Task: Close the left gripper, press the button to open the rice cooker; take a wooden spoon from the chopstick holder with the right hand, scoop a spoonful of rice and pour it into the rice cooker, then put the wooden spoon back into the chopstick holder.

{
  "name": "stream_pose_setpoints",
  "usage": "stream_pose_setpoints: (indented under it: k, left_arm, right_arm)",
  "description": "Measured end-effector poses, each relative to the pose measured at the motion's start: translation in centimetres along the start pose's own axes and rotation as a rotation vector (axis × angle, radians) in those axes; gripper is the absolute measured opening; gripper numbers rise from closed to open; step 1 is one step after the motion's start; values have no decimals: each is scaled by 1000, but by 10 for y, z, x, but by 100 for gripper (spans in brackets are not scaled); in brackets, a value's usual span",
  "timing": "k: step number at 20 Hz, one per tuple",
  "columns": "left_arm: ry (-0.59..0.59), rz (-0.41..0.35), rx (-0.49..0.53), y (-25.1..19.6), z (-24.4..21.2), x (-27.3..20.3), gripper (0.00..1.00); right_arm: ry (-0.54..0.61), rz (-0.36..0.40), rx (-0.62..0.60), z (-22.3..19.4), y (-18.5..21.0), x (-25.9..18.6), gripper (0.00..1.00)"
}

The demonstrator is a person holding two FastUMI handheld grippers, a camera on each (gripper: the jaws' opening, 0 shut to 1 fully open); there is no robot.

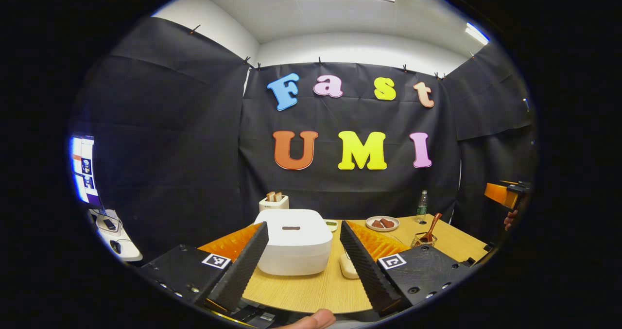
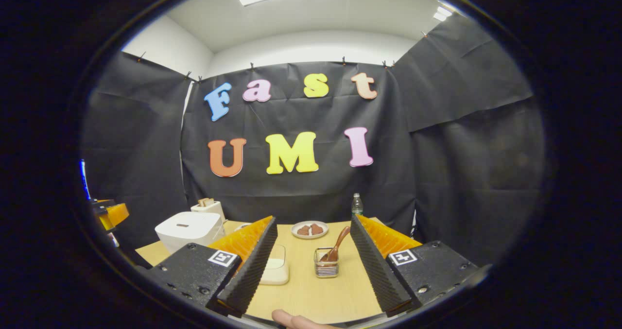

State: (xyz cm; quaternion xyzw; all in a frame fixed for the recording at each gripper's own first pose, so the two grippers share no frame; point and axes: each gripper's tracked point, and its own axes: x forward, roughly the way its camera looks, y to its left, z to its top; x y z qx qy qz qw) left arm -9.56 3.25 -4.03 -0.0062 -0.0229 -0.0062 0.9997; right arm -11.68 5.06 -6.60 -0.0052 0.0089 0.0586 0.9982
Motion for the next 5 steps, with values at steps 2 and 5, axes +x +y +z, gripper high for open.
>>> stream_pose_setpoints:
  k: [2, 5]
  left_arm:
    - [-6, -5, 5, -2, 2, 0, 95]
    - [-15, -18, 4, -8, 8, -4, 95]
  right_arm:
    - [-8, -3, -24, -1, 2, -1, 98]
    - [-16, -7, -44, -1, 3, -1, 98]
